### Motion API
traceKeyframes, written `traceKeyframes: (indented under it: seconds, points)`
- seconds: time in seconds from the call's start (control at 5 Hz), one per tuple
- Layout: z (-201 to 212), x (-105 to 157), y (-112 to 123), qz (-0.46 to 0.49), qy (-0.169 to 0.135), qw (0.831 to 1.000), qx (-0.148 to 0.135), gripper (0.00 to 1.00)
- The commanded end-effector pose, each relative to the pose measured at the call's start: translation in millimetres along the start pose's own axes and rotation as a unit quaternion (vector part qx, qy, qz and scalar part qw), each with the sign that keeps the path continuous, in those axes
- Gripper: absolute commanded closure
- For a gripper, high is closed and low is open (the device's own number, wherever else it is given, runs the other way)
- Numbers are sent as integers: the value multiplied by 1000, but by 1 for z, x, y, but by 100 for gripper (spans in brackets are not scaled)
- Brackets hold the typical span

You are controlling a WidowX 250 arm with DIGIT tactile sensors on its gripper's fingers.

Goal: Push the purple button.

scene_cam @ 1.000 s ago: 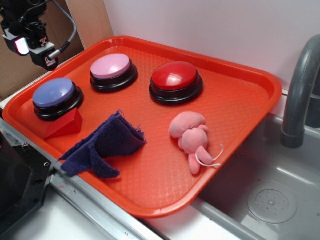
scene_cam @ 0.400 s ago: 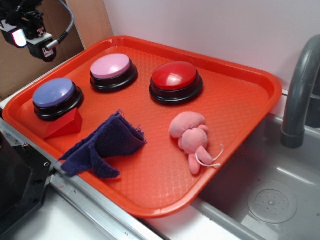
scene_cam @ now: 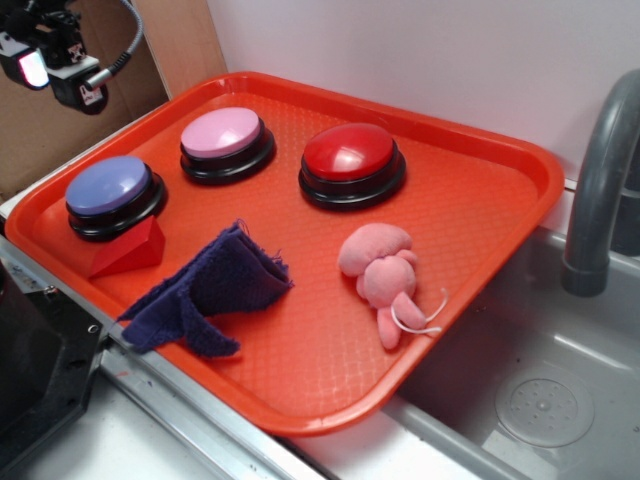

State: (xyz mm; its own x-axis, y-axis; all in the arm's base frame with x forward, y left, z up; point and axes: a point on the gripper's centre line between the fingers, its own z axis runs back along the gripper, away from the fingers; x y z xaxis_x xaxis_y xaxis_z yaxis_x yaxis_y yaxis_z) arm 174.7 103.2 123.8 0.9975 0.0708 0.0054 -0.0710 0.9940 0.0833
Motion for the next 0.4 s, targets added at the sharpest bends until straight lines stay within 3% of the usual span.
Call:
traceKeyframes:
  seconds: [0.0,0.2]
  points:
    - [21,8,7,13,-23,999,18,0]
    - [29,6,4,14,-14,1000,20,0]
